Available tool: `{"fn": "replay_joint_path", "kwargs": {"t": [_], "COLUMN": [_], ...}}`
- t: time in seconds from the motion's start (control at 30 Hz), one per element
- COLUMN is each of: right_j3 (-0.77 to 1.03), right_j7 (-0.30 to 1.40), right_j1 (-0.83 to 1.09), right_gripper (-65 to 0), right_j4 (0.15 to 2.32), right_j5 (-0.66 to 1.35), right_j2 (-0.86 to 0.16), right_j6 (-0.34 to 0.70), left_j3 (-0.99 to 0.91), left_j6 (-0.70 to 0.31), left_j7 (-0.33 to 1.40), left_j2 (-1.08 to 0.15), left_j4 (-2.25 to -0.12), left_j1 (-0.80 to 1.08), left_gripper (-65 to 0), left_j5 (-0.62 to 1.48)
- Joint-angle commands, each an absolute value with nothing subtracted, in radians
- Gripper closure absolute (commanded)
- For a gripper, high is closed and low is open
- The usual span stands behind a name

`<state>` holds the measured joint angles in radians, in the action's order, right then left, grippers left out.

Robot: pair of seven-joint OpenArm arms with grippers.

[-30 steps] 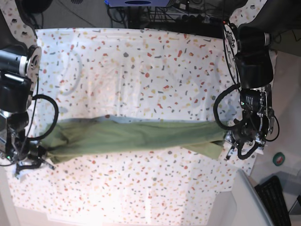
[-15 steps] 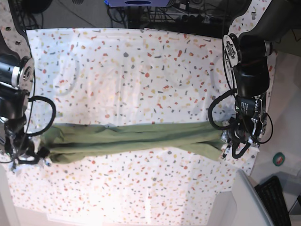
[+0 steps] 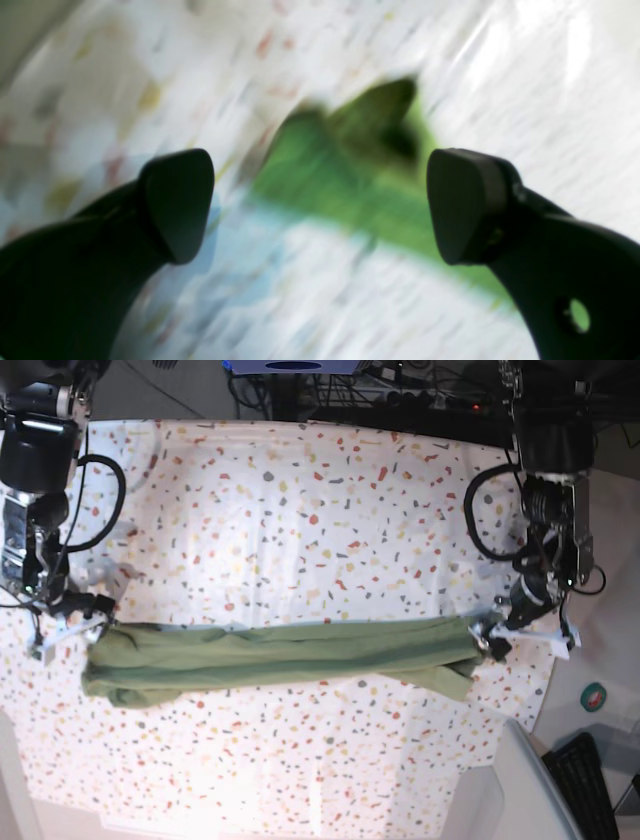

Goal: Layout the t-shirt on the table in an organized manner, then fold the t-shirt properly
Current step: 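Release the strip and move both grippers to its upper layer edge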

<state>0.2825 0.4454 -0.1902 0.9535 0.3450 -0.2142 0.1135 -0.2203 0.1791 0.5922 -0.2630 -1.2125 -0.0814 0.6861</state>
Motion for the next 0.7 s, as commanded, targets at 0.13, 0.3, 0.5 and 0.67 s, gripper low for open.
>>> {"fn": "replay_joint_path", "kwargs": {"t": [0.13, 0.3, 0.5, 0.67], "right_j3": [0.285, 0.283, 0.283, 0.2], "right_j7": [0.364, 0.329, 0.329, 0.329], "right_j1": [-0.278, -0.317, -0.335, -0.332], "right_gripper": [-42.3, -42.0, -41.9, -41.6], "right_j4": [0.839, 0.766, 0.71, 0.71], "right_j5": [0.351, 0.351, 0.351, 0.351], "right_j2": [-0.232, -0.232, -0.225, -0.222], "right_j6": [0.114, 0.193, 0.213, 0.214], "left_j3": [-0.291, -0.321, -0.329, -0.326], "left_j6": [0.174, 0.174, 0.174, 0.174], "left_j7": [0.572, 0.572, 0.572, 0.572], "left_j2": [-0.285, -0.288, -0.3, -0.295], "left_j4": [-1.308, -1.412, -1.437, -1.432], "left_j1": [0.064, 0.177, 0.203, 0.196], "left_gripper": [-56.4, -56.9, -56.9, -56.9], "left_j5": [0.685, 0.684, 0.684, 0.684]}}
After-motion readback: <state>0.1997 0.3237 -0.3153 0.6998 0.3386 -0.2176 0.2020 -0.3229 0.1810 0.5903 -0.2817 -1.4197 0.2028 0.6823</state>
